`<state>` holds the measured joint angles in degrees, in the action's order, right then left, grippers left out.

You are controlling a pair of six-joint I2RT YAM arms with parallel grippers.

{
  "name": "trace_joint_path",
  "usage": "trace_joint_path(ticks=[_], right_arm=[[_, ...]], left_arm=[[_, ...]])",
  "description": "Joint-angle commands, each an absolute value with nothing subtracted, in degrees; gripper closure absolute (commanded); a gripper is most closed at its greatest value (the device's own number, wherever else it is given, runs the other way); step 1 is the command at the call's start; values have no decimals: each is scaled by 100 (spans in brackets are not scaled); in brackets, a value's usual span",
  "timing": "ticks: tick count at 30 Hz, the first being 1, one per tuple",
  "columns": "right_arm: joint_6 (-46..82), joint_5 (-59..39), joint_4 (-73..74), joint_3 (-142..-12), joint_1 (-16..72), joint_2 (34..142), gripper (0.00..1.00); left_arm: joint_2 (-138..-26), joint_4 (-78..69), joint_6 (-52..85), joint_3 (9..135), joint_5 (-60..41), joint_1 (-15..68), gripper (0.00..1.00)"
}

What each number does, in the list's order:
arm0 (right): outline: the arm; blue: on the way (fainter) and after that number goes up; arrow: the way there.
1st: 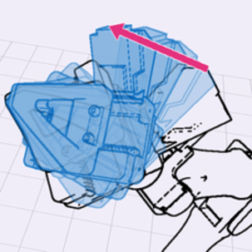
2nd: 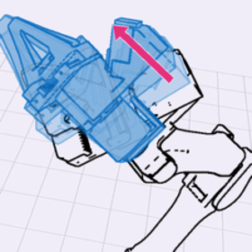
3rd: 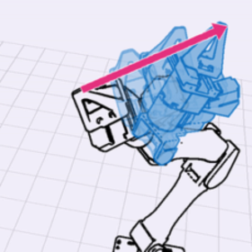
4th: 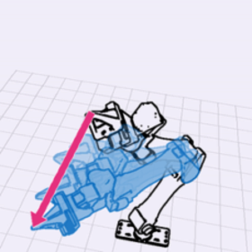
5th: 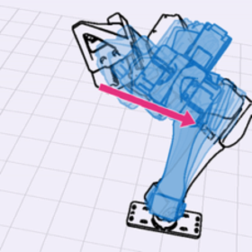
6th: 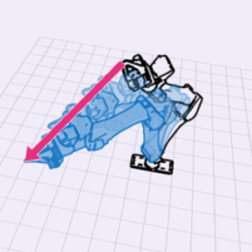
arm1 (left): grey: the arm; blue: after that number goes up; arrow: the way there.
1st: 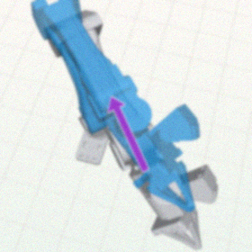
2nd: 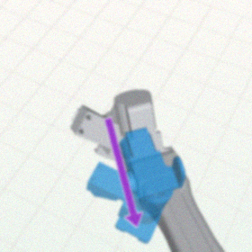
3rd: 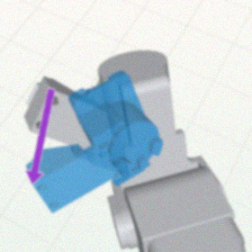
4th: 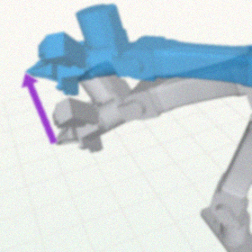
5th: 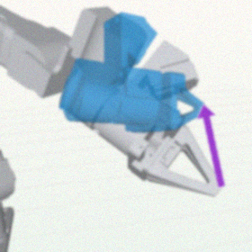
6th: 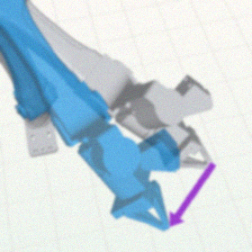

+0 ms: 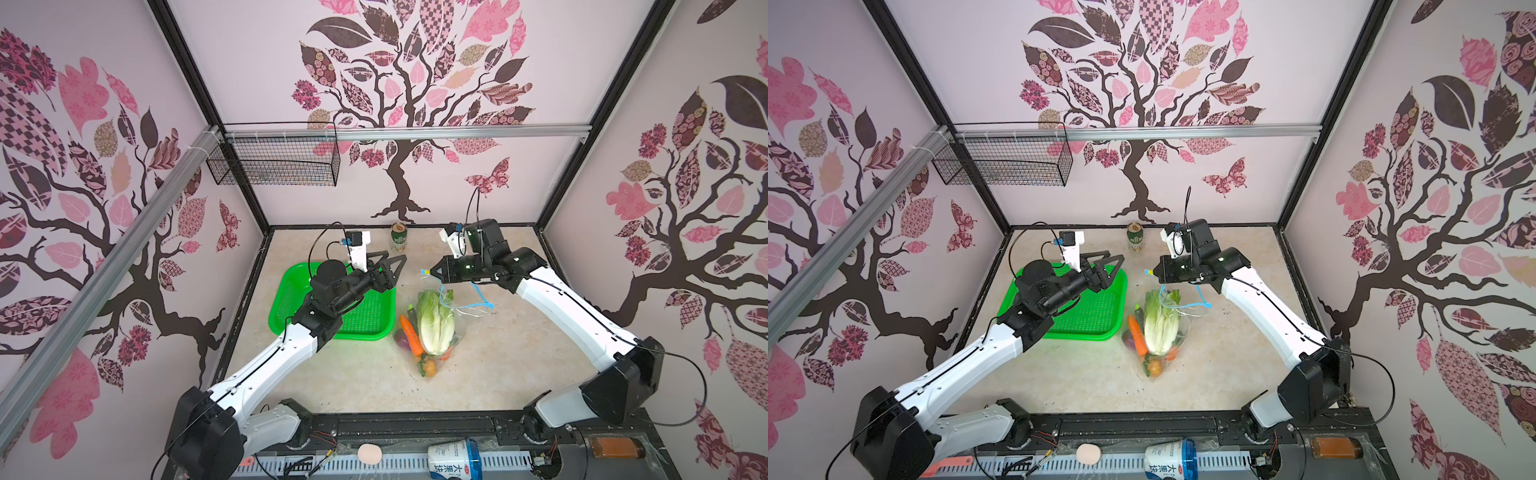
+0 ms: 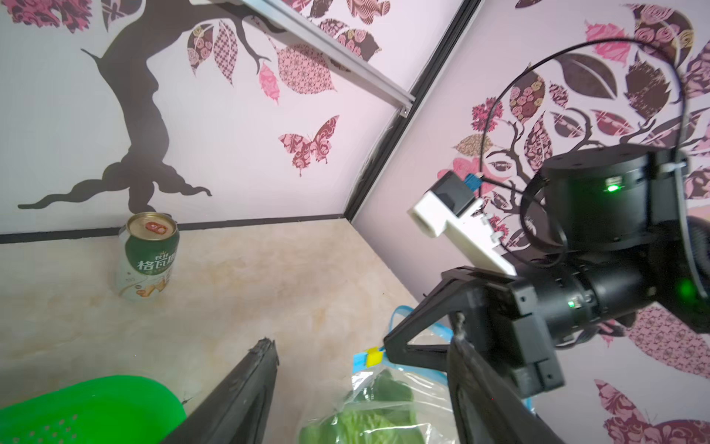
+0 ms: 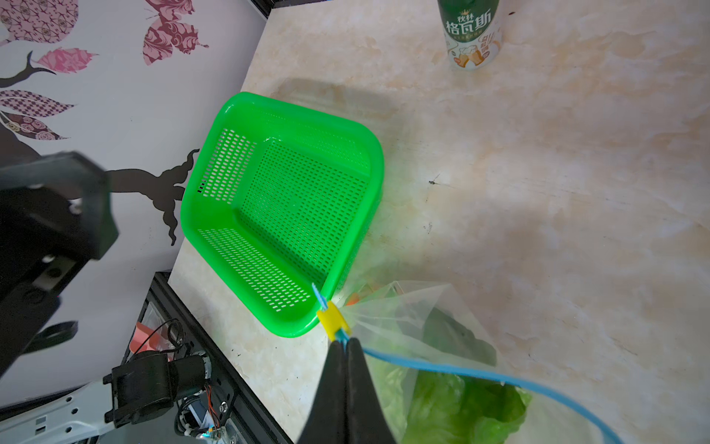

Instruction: Place the food in the zip-top bag and seal the zipper

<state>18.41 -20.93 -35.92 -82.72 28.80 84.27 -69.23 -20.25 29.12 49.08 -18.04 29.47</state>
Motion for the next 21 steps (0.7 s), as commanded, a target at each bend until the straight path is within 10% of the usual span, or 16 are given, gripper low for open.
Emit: trace_joint_path(ticks=[1, 10, 21], right_arm=[[1837, -2212, -3329, -8219, 2903, 8014, 100], [1880, -2346, -3077, -8056, 2908, 7831, 100], [1895, -2399, -2993, -7955, 2903, 7840, 100]], left_arm=[[-7400, -2962, 3136, 4809, -3313, 2591, 30], [-9048, -4833, 3938, 5097, -5353, 2399, 48], [-9128, -5053, 3999, 5123, -5502, 2504, 43]])
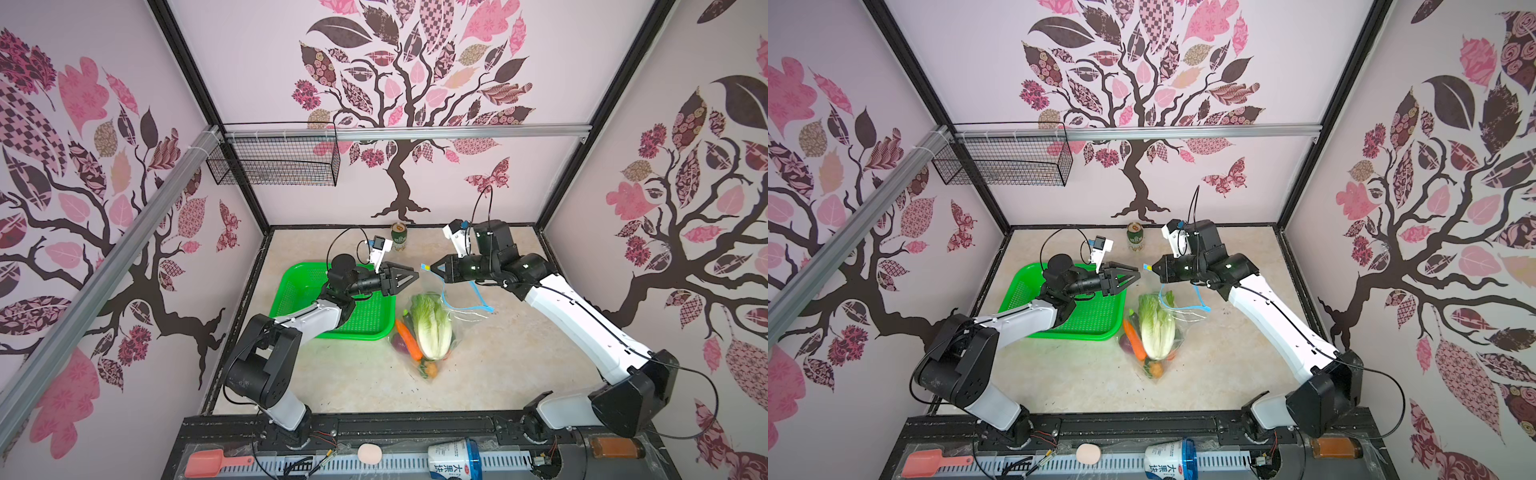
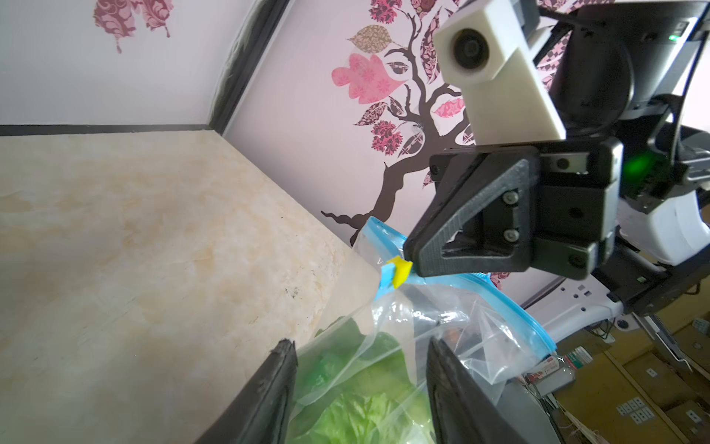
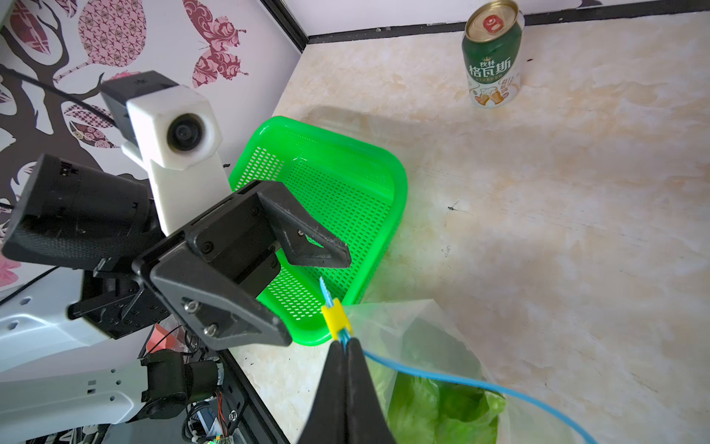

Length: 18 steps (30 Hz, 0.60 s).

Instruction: Place the food in the zip-top bag and seal the zipper

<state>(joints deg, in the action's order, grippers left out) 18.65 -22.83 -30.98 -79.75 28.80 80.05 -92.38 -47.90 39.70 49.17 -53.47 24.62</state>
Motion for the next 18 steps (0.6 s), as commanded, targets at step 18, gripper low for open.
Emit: trace_joint_path(ticks=[18], right_arm=[[1873, -2461, -2975, -7930, 2909, 7844, 100]], left_arm=[[-9308, -4706, 3926, 5677, -5682, 2670, 82]])
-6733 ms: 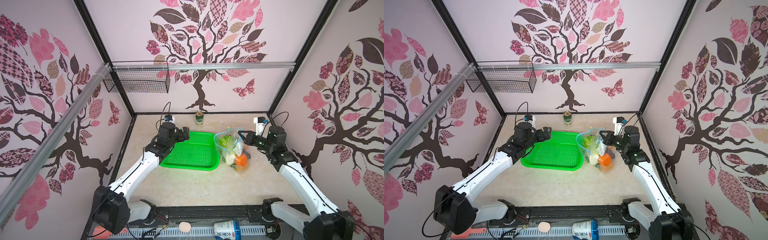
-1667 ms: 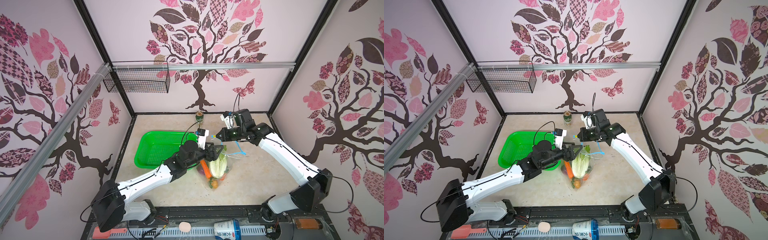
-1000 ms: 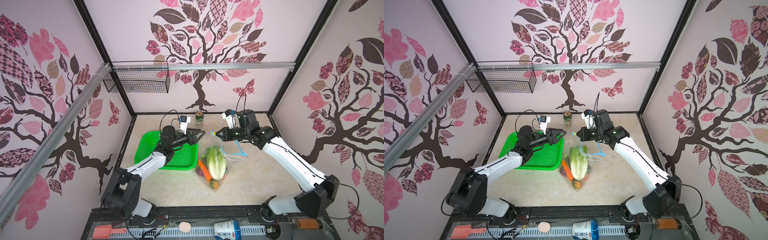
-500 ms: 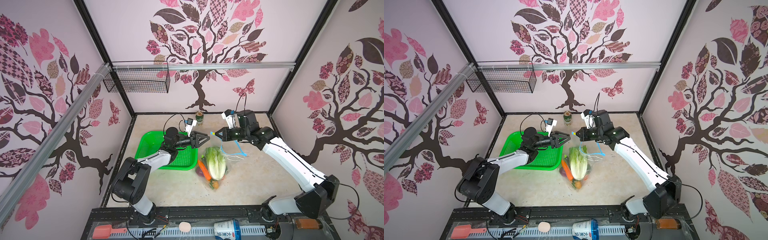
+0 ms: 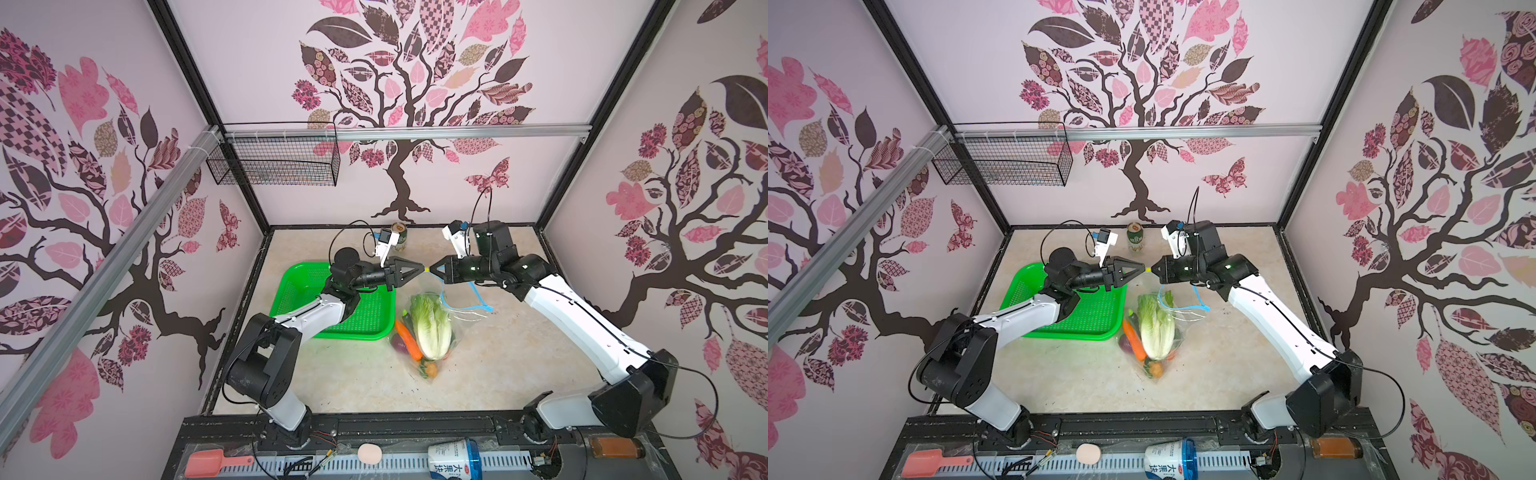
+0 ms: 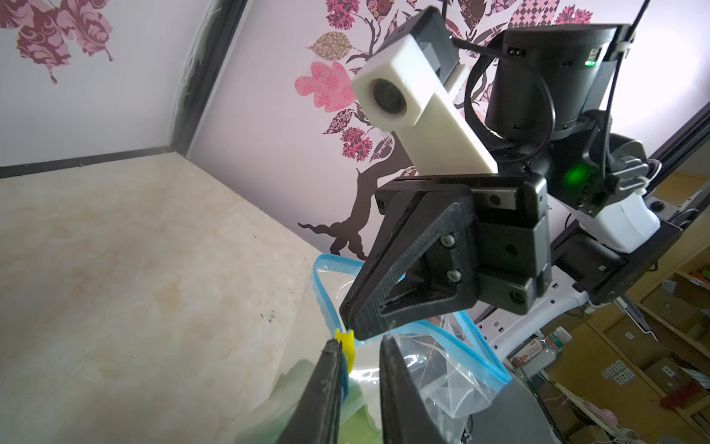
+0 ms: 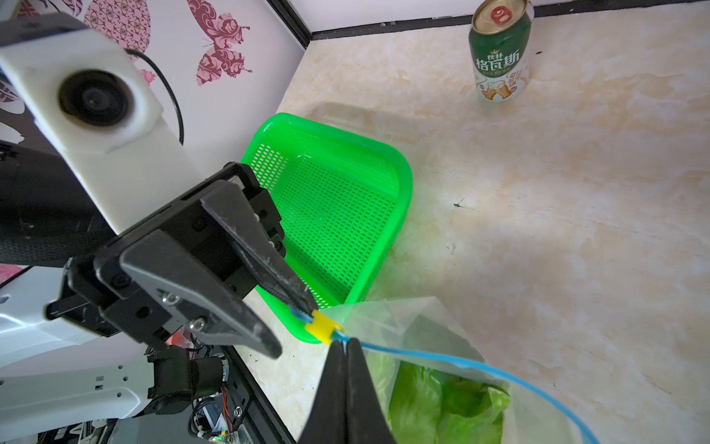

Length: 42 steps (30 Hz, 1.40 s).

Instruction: Place the food in the zip-top bag and seal the zipper

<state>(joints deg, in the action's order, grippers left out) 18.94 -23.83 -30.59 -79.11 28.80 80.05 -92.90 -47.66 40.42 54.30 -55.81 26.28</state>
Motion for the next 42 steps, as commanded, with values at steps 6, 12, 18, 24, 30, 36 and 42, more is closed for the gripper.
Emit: trace_joint_path(ticks=[6, 12, 18, 24, 30, 36, 42], right_arm=[[1881, -2470, -2962, -7915, 2908, 7822, 100], [1886, -2470, -2950, -7901, 2906, 7805, 100], [1859, -2474, -2949, -7892, 2904, 7796, 100], [1700, -2490, -2936, -7933, 2901, 7728, 100], [1417, -2346, -2997, -8176, 2906, 7648, 93], [1234, -2117, -3011, -8389, 2902, 7457, 70], [1019, -1971, -2992, -8567, 2902, 7223, 49]], left_arm=[[-9320, -4421, 3762, 5686, -5643, 2700, 80], [-9369, -4333, 3744, 5713, -5590, 2707, 83], [-9341, -4239, 3710, 5750, -5553, 2703, 100], [-9147, -3699, 3265, 5890, -5489, 2706, 100], [-8957, -2624, 2447, 6405, -5569, 2686, 100], [-9032, -1994, 2052, 7236, -5901, 2578, 100], [-9304, -313, 1126, 8365, -6491, 2531, 100]])
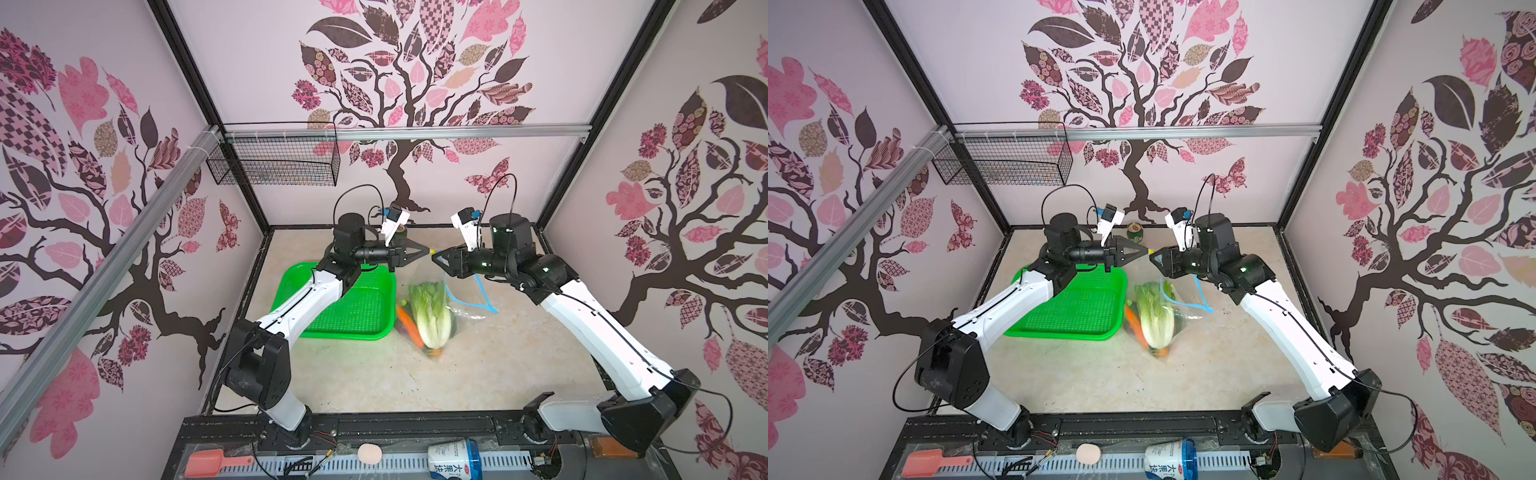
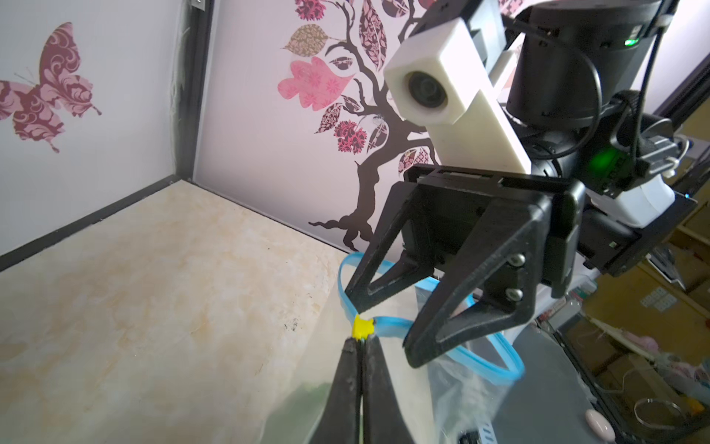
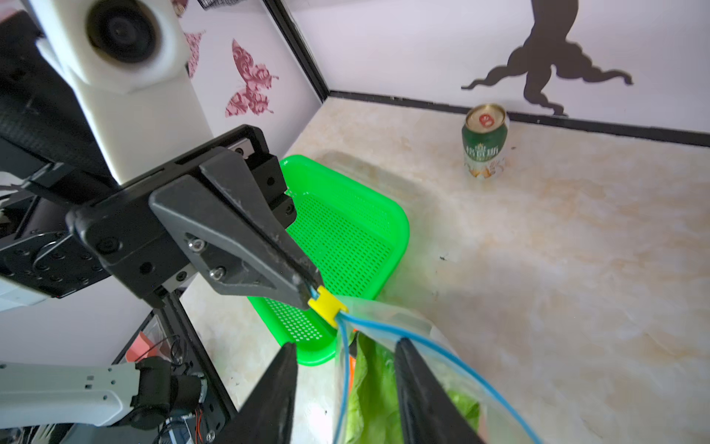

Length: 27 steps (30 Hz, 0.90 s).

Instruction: Place the food in the zip-top bag and seal the zipper

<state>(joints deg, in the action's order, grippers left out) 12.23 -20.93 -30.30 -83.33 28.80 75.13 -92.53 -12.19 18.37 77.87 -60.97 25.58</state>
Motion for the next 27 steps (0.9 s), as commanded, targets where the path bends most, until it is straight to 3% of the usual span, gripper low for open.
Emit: trace_joint_path(ticks=[1, 5, 9, 19, 24, 27], right_arm=[[966, -1932, -2994, -8570, 2902, 7185, 46], [613, -1805, -2795, -8321, 2904, 6896, 28], [28, -1879, -2651, -8177, 2905, 6757, 17], [-1835, -2717, -3458, -8638, 2904, 7473, 26], [-2698, -2856, -3022, -8327, 2907, 7413, 28], [-2974, -3064, -2933, -8253, 2904, 7449, 35]], left_arm=[[-9292, -79, 955, 8397, -6518, 2523, 100], [-9116, 406, 451, 8144, -6450, 2531, 100], [-9099, 648, 241, 8033, -6468, 2531, 100], [-9097, 876, 108, 8050, -6592, 2552, 100], [-8971, 775, 183, 7830, -6481, 2539, 100], [-8849, 555, 263, 7600, -6329, 2540, 100]])
